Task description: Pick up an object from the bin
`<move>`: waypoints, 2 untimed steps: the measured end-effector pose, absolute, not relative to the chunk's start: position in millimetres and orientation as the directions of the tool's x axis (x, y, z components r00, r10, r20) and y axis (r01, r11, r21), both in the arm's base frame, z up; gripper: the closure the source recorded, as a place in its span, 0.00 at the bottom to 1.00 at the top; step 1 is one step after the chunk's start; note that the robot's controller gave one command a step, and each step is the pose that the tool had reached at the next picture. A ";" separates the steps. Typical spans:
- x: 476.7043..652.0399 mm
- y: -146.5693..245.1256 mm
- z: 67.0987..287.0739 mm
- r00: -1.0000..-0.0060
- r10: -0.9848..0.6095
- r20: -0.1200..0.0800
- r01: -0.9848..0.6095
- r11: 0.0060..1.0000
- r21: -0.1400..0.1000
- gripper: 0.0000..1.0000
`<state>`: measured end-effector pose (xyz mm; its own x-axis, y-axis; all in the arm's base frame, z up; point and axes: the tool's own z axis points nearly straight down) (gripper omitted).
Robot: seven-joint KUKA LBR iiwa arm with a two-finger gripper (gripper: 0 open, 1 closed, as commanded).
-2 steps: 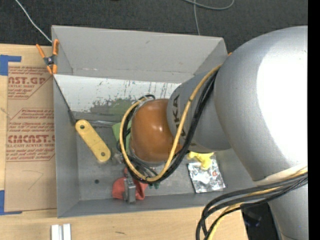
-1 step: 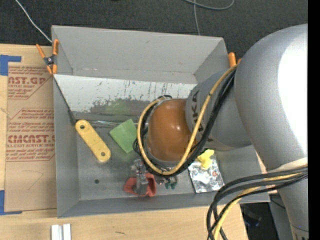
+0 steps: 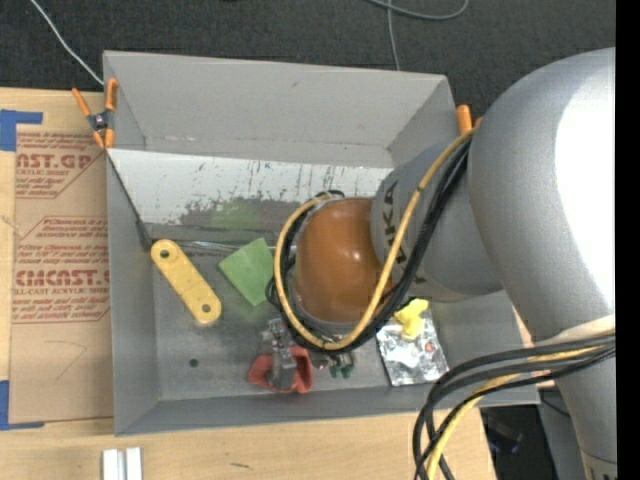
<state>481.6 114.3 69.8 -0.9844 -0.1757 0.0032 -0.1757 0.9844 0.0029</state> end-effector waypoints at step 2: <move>480.4 104.1 69.6 -0.968 -0.250 0.004 -0.250 0.968 0.004 1.00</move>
Offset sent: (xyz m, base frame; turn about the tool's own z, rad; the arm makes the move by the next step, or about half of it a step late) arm -0.0008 -0.0108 0.0002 -0.0760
